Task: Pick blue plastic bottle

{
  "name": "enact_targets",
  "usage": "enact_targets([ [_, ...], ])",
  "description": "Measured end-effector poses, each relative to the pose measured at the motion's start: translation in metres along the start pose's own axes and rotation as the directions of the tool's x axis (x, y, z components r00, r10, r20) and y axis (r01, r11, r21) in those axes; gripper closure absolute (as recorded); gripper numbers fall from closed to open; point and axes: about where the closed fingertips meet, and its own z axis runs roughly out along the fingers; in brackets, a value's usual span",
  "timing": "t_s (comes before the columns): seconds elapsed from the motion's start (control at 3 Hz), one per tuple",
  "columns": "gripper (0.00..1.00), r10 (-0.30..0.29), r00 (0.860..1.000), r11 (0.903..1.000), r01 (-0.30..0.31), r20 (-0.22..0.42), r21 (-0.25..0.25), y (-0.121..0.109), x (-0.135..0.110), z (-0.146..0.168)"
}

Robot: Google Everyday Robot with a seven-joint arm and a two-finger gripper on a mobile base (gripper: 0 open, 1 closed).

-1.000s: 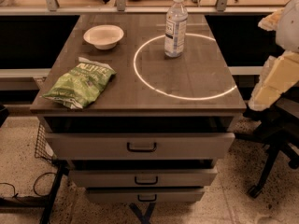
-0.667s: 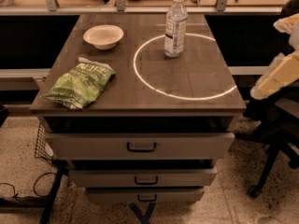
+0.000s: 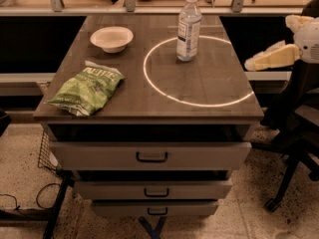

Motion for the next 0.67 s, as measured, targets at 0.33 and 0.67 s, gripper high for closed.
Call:
enact_targets([
  [0.33, 0.0, 0.081, 0.975, 0.9939, -0.095, 0.208, 0.057, -0.0429, -0.0155, 0.0301],
  [0.67, 0.0, 0.098, 0.968, 0.9915, -0.115, 0.231, 0.061, -0.0489, -0.0143, 0.0348],
])
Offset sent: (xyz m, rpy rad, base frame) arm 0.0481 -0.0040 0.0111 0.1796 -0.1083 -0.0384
